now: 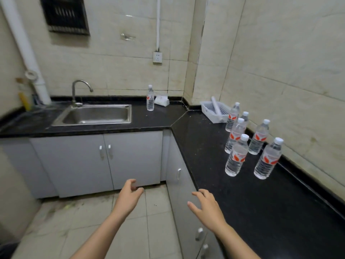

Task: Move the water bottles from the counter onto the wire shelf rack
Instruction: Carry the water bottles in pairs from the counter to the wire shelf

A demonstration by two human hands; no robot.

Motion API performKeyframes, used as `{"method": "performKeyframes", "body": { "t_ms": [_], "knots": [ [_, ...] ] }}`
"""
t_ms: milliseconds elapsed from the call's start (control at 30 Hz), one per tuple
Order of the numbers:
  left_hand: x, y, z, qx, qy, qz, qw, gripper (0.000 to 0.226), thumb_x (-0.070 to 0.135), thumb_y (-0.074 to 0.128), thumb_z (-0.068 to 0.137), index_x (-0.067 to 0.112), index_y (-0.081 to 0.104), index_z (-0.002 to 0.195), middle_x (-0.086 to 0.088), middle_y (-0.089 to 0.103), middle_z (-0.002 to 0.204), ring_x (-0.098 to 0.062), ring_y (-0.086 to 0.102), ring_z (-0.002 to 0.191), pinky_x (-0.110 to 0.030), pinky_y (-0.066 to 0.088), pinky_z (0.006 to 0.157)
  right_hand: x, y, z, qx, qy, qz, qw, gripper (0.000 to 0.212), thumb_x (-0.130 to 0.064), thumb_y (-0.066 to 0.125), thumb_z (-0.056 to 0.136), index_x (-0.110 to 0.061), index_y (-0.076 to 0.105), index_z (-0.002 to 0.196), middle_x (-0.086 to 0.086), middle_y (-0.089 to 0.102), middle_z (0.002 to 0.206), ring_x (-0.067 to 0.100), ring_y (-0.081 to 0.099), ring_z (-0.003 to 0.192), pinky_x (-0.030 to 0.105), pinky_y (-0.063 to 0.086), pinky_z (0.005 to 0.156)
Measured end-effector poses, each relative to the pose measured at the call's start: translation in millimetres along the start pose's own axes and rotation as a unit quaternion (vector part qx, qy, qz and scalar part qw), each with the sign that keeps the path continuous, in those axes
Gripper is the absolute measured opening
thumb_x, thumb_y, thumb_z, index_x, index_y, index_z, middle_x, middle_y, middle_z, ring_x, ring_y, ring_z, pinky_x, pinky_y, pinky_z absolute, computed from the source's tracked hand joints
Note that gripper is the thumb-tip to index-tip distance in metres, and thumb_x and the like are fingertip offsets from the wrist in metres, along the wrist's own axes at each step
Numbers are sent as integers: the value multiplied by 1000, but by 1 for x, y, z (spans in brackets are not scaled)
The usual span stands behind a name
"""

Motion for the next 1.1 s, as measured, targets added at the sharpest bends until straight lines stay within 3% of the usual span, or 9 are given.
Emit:
{"method": "performKeyframes", "body": {
  "t_ms": [333, 500, 600, 733, 867, 1100],
  "knots": [
    [13, 21, 84, 37, -38, -26, 998, 42, 12, 58, 86, 6, 46, 125, -14, 53, 115, -21, 49, 98, -27, 35, 85, -16, 19, 129, -56, -50, 50, 996, 50, -44, 46, 90, -19, 41, 133, 1, 34, 142, 14, 30, 131, 27, 29, 107],
    [-25, -10, 144, 79, -91, -29, 992, 40, 8, 57, 85, 5, 46, 123, -14, 53, 111, -24, 50, 95, -27, 34, 81, -39, 53, 199, -112, -61, 42, 991, 50, -42, 45, 90, -18, 41, 133, 3, 32, 144, 16, 27, 134, 29, 26, 110],
    [-27, -21, 164, 97, -95, -41, 990, 38, 7, 57, 86, 3, 47, 121, -14, 53, 109, -22, 49, 96, -27, 33, 83, -47, 57, 220, -109, -66, 41, 991, 49, -41, 46, 90, -17, 42, 133, 4, 33, 143, 16, 28, 133, 27, 25, 110],
    [-34, -42, 255, 111, -96, -58, 987, 38, 5, 55, 87, -1, 47, 124, -18, 53, 111, -24, 48, 95, -29, 36, 83, -82, 75, 302, -100, -72, 25, 992, 49, -42, 45, 91, -16, 42, 132, 5, 37, 140, 17, 29, 132, 25, 25, 108],
    [-28, -60, 337, 89, -88, -72, 990, 37, 4, 53, 88, -1, 45, 123, -16, 50, 108, -19, 48, 79, -19, 39, 55, -111, 81, 379, -88, -44, 25, 995, 48, -41, 46, 91, -16, 43, 131, 6, 37, 140, 18, 29, 133, 27, 25, 107],
    [-9, -68, 458, 51, -76, -58, 994, 39, 1, 52, 87, -5, 45, 125, -15, 49, 106, -24, 48, 94, -26, 33, 77, -109, 91, 453, -78, 44, 61, 994, 44, -41, 48, 90, -18, 46, 127, 4, 40, 136, 18, 34, 129, 26, 27, 105]
  ]
}}
Point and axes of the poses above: each hand's wrist, its own z-axis towards the middle knuckle, its own y-axis out of the palm, x = y × z, the point moved 4 cm from there along z, towards the middle knuckle
